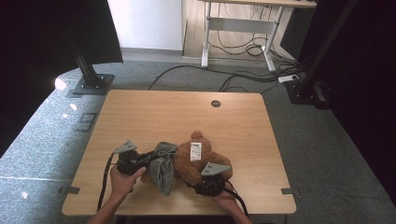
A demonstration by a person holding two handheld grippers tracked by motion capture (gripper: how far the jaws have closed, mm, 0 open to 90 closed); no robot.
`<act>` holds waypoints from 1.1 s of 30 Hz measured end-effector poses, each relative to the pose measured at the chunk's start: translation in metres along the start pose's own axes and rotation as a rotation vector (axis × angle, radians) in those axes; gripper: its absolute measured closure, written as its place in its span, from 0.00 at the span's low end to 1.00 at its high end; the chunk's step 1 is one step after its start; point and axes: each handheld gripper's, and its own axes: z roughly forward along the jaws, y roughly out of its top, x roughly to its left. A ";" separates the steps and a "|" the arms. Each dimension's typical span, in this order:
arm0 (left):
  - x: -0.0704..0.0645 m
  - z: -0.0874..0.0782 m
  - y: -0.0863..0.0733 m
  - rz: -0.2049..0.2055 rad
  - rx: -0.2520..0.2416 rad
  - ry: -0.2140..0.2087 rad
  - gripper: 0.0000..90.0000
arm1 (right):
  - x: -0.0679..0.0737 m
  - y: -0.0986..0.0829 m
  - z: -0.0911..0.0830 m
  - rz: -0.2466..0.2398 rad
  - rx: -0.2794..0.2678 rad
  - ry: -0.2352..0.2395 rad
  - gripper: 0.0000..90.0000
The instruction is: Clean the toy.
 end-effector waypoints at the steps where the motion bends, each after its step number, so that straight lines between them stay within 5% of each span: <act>1: -0.003 0.000 -0.003 0.017 -0.008 0.008 0.86 | 0.002 0.001 -0.004 -0.007 -0.008 0.000 0.67; 6: -0.005 0.000 -0.006 0.030 -0.014 0.019 0.86 | 0.002 0.000 -0.028 0.032 -0.052 -0.019 0.57; 12: -0.005 0.000 -0.006 0.026 -0.015 0.019 0.86 | 0.002 0.009 -0.073 0.069 -0.174 -0.034 0.51; 17: -0.005 0.000 -0.006 0.023 -0.012 0.017 0.86 | -0.007 0.036 -0.101 0.081 -0.212 -0.129 0.47; 20: -0.004 0.000 -0.006 0.014 -0.010 0.011 0.86 | -0.020 0.050 -0.100 0.081 -0.175 -0.141 0.43; 26: -0.003 -0.002 -0.007 0.005 -0.005 -0.002 0.86 | -0.044 0.057 -0.065 0.121 -0.010 -0.105 0.32; 29: -0.003 -0.004 -0.009 0.000 -0.007 -0.009 0.86 | -0.045 0.046 -0.048 0.122 0.047 -0.093 0.45; 33: -0.004 -0.006 -0.013 -0.014 -0.006 -0.041 0.86 | -0.038 0.035 -0.052 0.116 0.038 -0.097 0.61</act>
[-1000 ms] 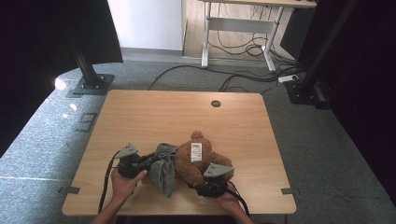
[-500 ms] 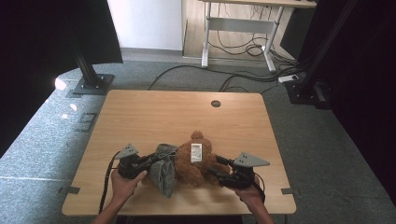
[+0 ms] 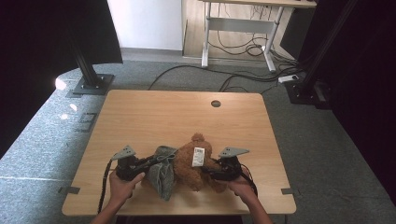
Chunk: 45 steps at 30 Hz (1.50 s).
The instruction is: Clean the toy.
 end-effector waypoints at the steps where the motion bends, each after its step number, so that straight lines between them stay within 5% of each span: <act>1: -0.001 -0.001 -0.002 0.002 0.000 -0.007 0.86 | 0.002 -0.004 -0.001 0.003 0.003 0.004 0.64; 10: -0.011 -0.005 -0.011 0.017 -0.007 -0.033 0.86 | 0.014 -0.046 0.003 0.044 -0.041 0.019 0.73; 24: 0.001 0.029 0.007 0.033 -0.019 0.043 0.86 | 0.003 -0.026 0.029 0.031 -0.090 -0.156 0.76; 31: 0.002 0.049 0.015 0.093 -0.051 0.133 0.86 | -0.015 -0.012 0.039 0.038 -0.124 -0.201 0.76; 33: 0.005 0.056 0.019 0.078 -0.055 0.142 0.87 | -0.020 -0.009 0.040 0.048 -0.135 -0.214 0.76; 37: 0.009 0.056 0.025 0.058 -0.039 0.118 0.86 | -0.024 -0.009 0.040 0.062 -0.144 -0.218 0.76; 41: 0.011 0.043 0.033 0.004 -0.033 0.042 0.86 | -0.016 -0.017 0.034 0.053 -0.154 -0.217 0.76; 45: -0.008 0.033 0.055 0.029 -0.036 -0.018 0.85 | -0.007 -0.023 0.029 0.036 -0.154 -0.186 0.76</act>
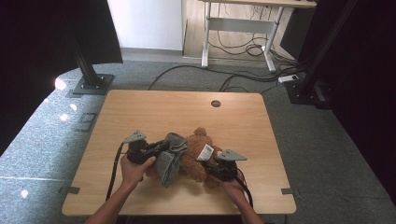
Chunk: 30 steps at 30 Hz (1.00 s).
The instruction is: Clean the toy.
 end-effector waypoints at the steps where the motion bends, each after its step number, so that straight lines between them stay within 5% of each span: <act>1: -0.006 0.002 0.006 0.005 -0.002 -0.020 0.85 | 0.003 0.000 -0.001 -0.009 0.002 0.004 0.76; 7: -0.044 0.040 0.035 0.084 0.058 -0.055 0.85 | 0.008 0.001 0.000 -0.010 -0.004 0.007 0.76; 11: -0.056 0.081 0.033 0.150 0.163 0.031 0.85 | 0.007 -0.001 -0.002 -0.012 -0.002 0.003 0.76; 13: -0.056 0.084 0.028 0.158 0.163 0.049 0.85 | 0.007 -0.002 -0.003 -0.017 0.006 -0.009 0.76; 18: -0.041 0.065 0.021 0.114 0.139 0.074 0.85 | 0.008 -0.006 -0.005 -0.022 0.009 -0.011 0.76; 23: -0.004 0.030 0.003 0.008 0.128 0.119 0.85 | 0.008 -0.007 -0.006 -0.023 0.010 -0.010 0.76; 25: 0.009 0.015 -0.007 -0.043 0.106 0.100 0.85 | 0.008 -0.006 -0.006 -0.024 0.008 0.000 0.76; 30: 0.016 -0.012 -0.022 -0.077 0.041 0.090 0.85 | 0.016 -0.007 -0.005 -0.042 0.015 -0.002 0.76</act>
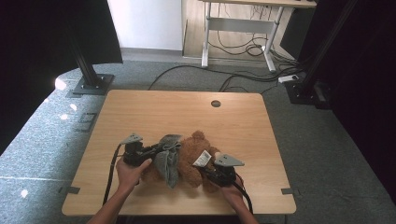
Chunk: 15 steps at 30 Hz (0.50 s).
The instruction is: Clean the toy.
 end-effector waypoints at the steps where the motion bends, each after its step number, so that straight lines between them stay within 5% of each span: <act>1: 0.000 -0.003 -0.001 0.001 -0.003 0.002 0.85 | 0.000 0.000 0.000 -0.002 -0.001 -0.004 0.76; 8: 0.005 -0.026 -0.011 0.015 -0.022 0.033 0.85 | 0.001 -0.004 -0.004 -0.005 0.006 -0.001 0.76; 15: 0.019 -0.051 -0.030 -0.019 -0.022 0.075 0.85 | 0.001 -0.005 -0.004 0.003 0.008 -0.005 0.76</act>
